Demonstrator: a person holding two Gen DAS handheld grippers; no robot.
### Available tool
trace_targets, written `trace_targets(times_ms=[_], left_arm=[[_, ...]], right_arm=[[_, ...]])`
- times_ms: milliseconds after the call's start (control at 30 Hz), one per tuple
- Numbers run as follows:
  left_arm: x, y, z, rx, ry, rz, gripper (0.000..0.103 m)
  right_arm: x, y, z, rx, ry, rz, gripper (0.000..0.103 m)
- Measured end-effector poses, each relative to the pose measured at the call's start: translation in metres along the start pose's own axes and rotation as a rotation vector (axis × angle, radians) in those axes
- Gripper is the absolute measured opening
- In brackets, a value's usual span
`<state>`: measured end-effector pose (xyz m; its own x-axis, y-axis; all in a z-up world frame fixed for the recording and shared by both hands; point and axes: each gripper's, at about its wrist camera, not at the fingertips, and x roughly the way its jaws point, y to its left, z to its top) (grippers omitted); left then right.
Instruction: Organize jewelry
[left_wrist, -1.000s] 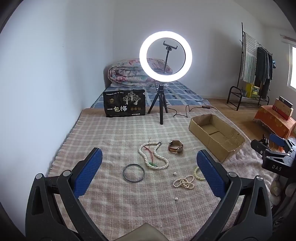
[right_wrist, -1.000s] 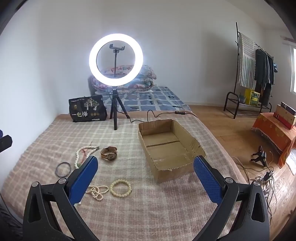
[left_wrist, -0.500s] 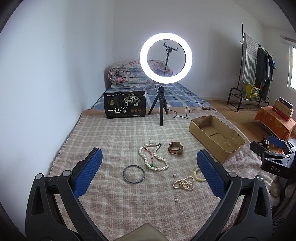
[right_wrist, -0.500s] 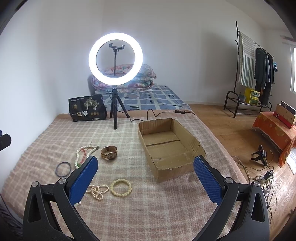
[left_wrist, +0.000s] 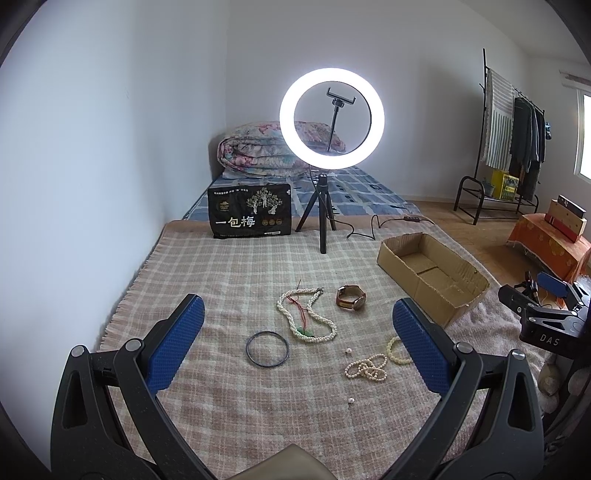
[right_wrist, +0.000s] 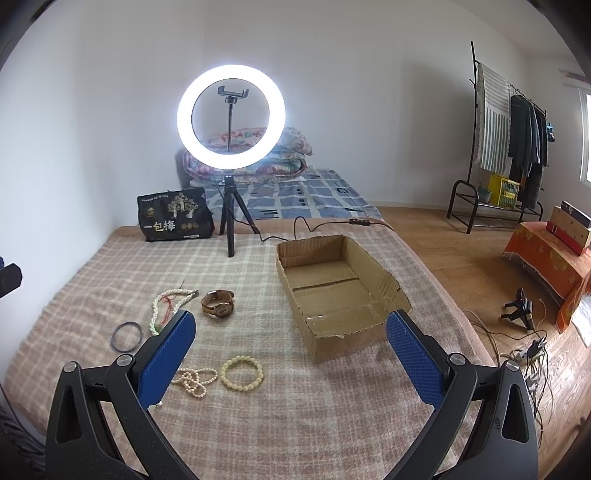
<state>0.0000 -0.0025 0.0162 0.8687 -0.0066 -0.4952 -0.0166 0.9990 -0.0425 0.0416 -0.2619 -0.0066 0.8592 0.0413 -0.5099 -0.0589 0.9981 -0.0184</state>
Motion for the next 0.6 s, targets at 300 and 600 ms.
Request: trace_targets(times_ms=[300,600], left_arm=[[-0.003,0.000,0.008,0.002,-0.003,0.002,0.103],[-0.003,-0.001,0.005,0.002,-0.005,0.001,0.103]], right_arm=[[0.000,0.000,-0.001,-0.002,0.004,0.005,0.103],[0.000,0.000,-0.002,-0.004,0.005,0.004,0.103]])
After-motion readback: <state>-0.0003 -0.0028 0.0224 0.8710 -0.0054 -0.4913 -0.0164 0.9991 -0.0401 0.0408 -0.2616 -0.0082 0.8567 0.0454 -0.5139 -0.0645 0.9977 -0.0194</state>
